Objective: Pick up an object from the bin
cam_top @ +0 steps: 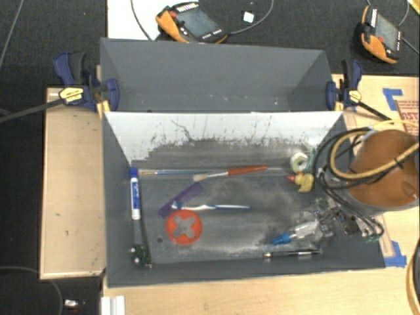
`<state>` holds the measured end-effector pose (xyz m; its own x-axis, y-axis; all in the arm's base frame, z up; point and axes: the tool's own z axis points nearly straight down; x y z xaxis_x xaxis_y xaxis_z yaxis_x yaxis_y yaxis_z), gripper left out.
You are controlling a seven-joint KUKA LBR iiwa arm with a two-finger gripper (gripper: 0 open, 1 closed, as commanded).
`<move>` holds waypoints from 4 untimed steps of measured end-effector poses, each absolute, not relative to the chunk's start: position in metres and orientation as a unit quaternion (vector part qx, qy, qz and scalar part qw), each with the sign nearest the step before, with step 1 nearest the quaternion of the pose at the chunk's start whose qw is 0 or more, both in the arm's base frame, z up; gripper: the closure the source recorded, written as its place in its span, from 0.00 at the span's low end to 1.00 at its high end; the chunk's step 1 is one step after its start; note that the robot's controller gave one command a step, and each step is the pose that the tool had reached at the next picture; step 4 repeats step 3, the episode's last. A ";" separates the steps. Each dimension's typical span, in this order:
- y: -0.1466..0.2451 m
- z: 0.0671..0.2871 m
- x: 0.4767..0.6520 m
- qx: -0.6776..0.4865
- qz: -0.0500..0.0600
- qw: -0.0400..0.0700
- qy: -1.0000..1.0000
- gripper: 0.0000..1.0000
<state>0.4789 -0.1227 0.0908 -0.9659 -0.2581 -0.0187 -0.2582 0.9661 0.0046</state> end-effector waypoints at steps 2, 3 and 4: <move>-0.123 0.113 0.479 -0.131 0.003 0.011 0.991 1.00; -0.123 0.127 0.480 -0.131 0.003 0.012 0.991 1.00; -0.123 0.127 0.480 -0.131 0.003 0.012 0.991 1.00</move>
Offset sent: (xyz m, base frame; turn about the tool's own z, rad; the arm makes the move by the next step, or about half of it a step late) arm 0.0007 -0.0003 0.0352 -0.0005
